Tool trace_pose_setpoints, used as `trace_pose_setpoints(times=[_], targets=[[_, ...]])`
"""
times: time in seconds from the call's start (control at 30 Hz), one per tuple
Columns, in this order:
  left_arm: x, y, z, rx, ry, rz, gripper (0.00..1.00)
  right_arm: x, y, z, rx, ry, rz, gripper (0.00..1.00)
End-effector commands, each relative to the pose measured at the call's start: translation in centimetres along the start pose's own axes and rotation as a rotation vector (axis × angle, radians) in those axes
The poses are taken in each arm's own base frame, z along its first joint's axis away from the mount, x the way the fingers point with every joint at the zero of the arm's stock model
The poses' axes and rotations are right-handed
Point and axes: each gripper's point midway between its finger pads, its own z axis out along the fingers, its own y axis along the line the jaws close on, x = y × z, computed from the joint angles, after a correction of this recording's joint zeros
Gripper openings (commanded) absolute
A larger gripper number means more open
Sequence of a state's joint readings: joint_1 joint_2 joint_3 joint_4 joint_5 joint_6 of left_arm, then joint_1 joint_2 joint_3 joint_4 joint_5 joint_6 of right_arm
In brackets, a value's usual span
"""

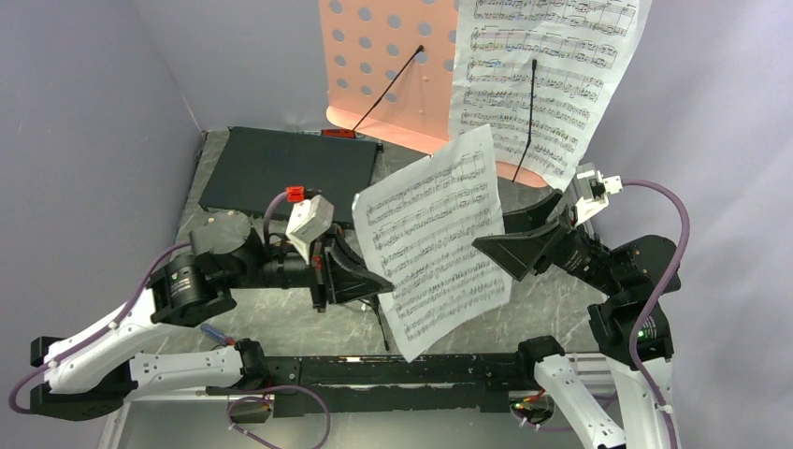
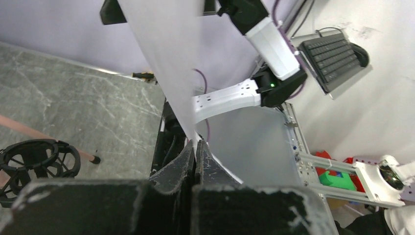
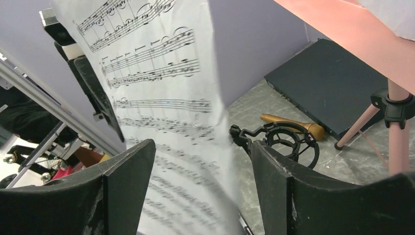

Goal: Set up the instrument practice props

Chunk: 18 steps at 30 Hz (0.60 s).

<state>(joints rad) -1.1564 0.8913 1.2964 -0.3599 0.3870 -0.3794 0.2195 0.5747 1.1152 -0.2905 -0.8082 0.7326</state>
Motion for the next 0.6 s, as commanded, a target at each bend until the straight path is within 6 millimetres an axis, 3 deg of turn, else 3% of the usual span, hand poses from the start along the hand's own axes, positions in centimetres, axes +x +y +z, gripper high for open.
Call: trace_pose_setpoints(times=[0.0, 0.47, 0.57], targets=[[-0.5, -2.5, -1.1, 0.123, -0.016, 0.056, 0.03, -0.5, 0.6, 0.1, -0.032, -0.021, -0.028, 0.74], [1.3, -0.6, 1.1, 0.073, 0.074, 0.014, 0.05, 0.8, 3.8, -0.3, -0.243, 0.087, -0.063, 0.6], [1.4, -0.3, 1.3, 0.06, 0.075, 0.01, 0.05, 1.2, 3.7, -0.4, -0.241, 0.119, -0.076, 0.46]])
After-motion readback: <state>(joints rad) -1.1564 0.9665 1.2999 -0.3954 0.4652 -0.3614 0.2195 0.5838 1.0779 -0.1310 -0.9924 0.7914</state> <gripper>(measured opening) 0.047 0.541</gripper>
